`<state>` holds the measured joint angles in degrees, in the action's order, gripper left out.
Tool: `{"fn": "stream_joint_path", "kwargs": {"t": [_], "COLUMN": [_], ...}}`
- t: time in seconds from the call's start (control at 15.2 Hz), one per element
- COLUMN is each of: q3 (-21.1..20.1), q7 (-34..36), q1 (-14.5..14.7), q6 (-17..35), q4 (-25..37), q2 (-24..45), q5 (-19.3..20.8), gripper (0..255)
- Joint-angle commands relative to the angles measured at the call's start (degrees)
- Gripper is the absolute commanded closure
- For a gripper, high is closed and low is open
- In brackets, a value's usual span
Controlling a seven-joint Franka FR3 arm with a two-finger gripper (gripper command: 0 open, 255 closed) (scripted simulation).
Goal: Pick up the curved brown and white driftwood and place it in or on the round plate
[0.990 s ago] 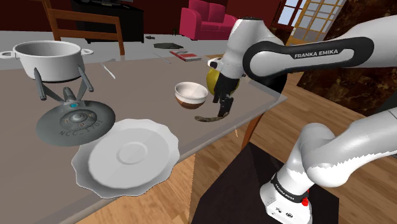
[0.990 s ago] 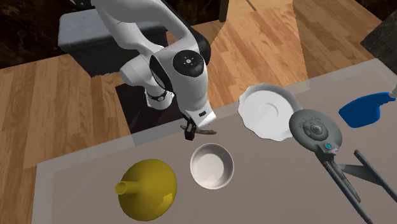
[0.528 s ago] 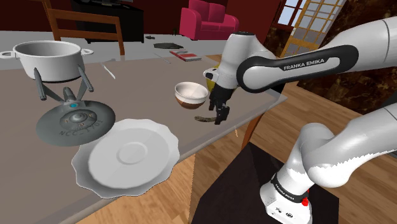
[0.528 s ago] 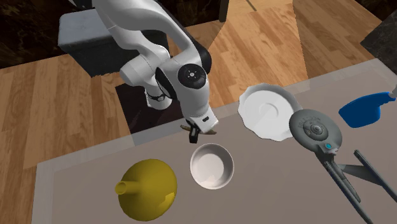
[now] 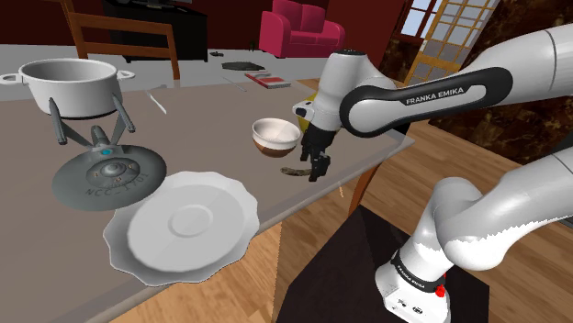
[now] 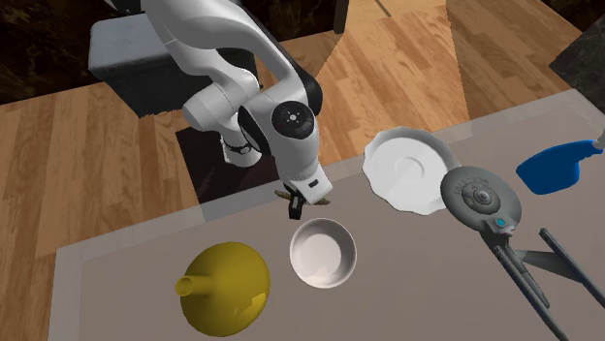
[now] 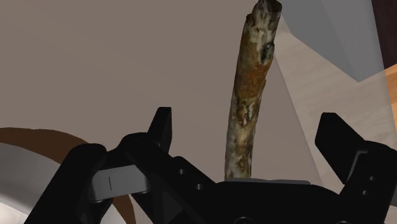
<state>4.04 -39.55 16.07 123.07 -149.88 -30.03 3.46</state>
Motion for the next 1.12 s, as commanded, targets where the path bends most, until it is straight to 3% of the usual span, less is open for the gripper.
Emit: {"fn": "stream_joint_path", "kwargs": {"t": [0.0,0.07,0.66,1.06], "q3": [0.0,0.0,0.0,-0.2], "q7": [0.0,0.0,0.0,-0.1], "q1": [0.0,0.0,0.0,0.0], "q6": [0.0,0.0,0.0,-5.2], "q4": [0.0,0.0,0.0,3.5], "q2": [0.0,0.0,0.0,-1.7], "q5": [0.0,0.0,0.0,-0.1], "gripper": [0,255,255,255]}}
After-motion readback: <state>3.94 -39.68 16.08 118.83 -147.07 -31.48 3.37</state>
